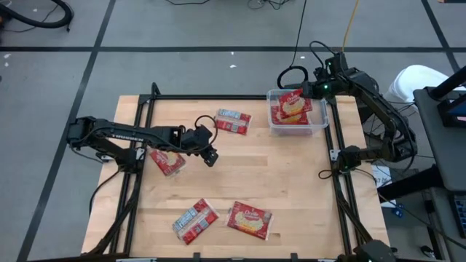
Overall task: Sort popcorn bags into baskets
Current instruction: Put the popcorn bag into the transparent container
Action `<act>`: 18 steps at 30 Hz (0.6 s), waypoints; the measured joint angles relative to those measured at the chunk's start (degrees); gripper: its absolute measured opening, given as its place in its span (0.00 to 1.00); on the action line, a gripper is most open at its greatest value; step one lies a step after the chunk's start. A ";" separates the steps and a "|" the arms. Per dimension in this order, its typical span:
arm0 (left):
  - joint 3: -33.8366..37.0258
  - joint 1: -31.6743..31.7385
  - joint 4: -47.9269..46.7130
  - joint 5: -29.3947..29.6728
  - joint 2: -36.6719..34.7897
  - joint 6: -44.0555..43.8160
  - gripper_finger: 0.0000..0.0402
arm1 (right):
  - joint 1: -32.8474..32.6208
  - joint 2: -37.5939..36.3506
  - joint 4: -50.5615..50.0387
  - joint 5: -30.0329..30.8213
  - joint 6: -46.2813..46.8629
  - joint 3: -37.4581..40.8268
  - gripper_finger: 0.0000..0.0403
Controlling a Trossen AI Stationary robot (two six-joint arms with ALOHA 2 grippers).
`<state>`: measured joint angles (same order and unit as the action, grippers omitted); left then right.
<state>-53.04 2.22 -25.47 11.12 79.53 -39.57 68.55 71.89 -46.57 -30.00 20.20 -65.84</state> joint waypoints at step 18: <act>0.00 0.00 0.00 0.98 0.00 -1.49 0.37 | -1.95 2.96 0.59 7.59 -0.40 -0.02 0.26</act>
<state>-53.04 2.22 -25.47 12.10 79.53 -41.06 66.61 74.85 -45.98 -22.41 19.79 -65.87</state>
